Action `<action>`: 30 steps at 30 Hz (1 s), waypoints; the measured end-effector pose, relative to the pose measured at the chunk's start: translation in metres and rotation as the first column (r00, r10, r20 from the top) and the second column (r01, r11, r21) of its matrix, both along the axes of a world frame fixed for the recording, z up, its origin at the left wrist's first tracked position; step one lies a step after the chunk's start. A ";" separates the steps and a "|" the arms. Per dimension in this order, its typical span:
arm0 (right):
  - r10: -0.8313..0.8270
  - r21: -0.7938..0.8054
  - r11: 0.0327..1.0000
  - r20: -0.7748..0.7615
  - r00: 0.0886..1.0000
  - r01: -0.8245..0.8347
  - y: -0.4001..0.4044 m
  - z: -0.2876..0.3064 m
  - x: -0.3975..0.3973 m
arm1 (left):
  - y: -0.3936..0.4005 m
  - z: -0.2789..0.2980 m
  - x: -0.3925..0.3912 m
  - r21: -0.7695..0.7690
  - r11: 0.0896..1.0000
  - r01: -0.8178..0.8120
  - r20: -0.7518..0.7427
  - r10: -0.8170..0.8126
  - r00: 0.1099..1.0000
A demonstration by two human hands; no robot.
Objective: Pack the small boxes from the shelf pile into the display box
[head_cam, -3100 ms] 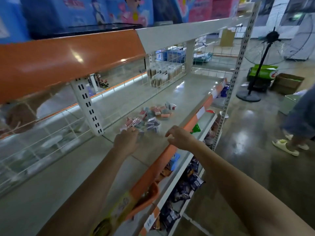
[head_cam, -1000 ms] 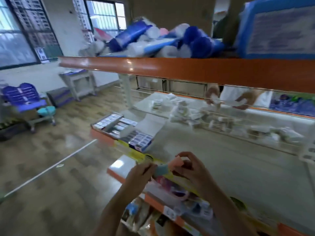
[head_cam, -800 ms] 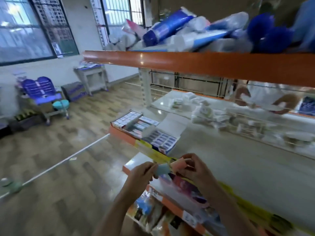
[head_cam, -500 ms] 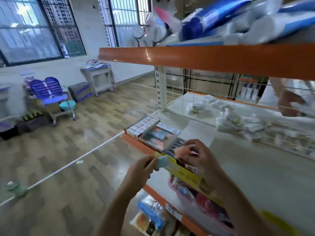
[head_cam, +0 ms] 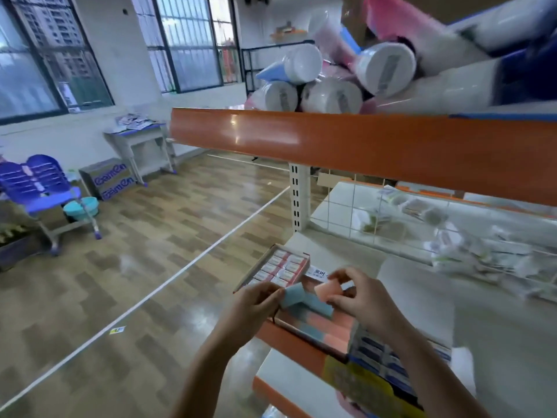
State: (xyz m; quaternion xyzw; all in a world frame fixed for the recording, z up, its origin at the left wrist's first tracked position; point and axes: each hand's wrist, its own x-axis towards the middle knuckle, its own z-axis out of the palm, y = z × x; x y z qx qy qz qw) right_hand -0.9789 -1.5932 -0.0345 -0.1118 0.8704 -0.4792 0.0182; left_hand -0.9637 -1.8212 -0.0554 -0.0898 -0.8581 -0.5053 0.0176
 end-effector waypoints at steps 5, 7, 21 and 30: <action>-0.071 0.309 0.948 -0.029 0.997 0.076 -0.005 0.000 -0.016 | -0.008 -0.001 -0.045 -0.196 0.964 0.179 -0.011 -0.184 0.983; -0.129 0.364 0.923 -0.013 0.992 0.125 -0.006 -0.001 -0.015 | -0.008 -0.002 -0.060 -0.214 0.945 0.249 -0.005 -0.256 0.967; -0.391 0.512 0.780 -0.051 0.919 0.361 -0.022 -0.024 0.005 | 0.002 0.004 -0.100 -0.605 0.643 0.469 -0.019 -0.601 0.799; -0.348 0.586 0.731 -0.121 0.930 0.350 -0.020 -0.034 0.002 | 0.012 -0.002 -0.087 -0.684 0.589 0.430 0.012 -0.581 0.814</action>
